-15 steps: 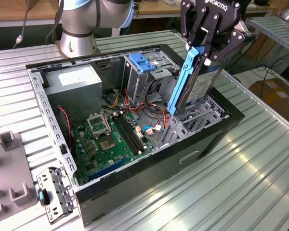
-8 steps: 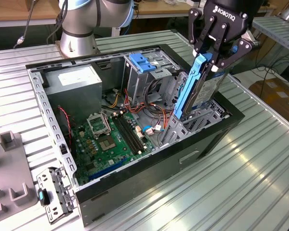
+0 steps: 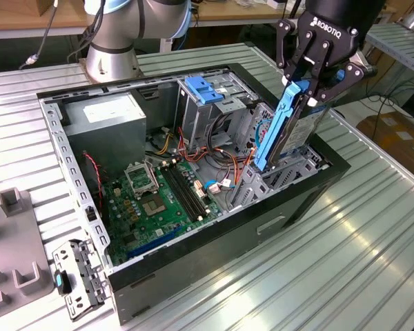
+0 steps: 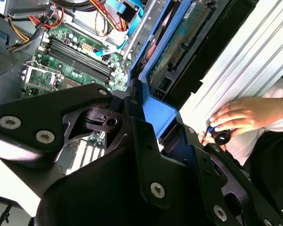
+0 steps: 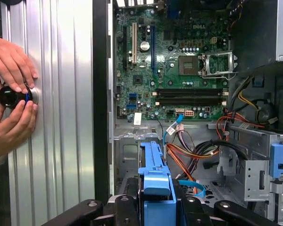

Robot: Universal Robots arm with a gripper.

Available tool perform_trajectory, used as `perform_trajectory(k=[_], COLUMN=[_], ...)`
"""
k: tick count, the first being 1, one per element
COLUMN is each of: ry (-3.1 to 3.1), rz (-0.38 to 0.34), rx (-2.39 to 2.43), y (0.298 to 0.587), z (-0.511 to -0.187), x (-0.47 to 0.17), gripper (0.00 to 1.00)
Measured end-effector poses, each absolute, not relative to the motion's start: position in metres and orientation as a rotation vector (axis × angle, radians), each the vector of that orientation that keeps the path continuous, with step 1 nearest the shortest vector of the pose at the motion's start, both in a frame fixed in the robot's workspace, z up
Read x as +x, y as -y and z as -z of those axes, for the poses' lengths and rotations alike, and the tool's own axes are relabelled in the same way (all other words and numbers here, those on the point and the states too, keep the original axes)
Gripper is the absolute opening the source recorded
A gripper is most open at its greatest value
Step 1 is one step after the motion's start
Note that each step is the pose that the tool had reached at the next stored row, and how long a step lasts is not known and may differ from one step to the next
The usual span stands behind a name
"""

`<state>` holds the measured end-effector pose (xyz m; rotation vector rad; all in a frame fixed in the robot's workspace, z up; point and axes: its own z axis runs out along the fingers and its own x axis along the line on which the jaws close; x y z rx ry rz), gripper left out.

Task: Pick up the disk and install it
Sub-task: 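Insert the disk into the insertion slot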

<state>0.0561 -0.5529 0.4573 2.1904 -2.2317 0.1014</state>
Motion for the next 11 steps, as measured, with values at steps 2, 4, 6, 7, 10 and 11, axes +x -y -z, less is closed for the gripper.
perform_trajectory(k=[2, 4, 6, 7, 10, 11], ry=[2.232, 2.232, 2.232, 2.231, 2.232, 2.233], rz=[-0.101, -0.101, -0.101, -0.101, -0.101, -0.101], rx=[2.190, 2.191, 2.191, 2.190, 2.190, 2.189], y=[0.5528, 0.5526, 0.5524, 0.5520, 0.5485, 0.5475], z=[-0.4563, -0.4549, -0.4541, -0.4538, -0.4526, -0.4524], x=[0.0561, 0.0562, 0.0562, 0.0562, 0.0562, 0.0562], gripper=[0.37, 0.37, 0.37, 0.37, 0.37, 0.37])
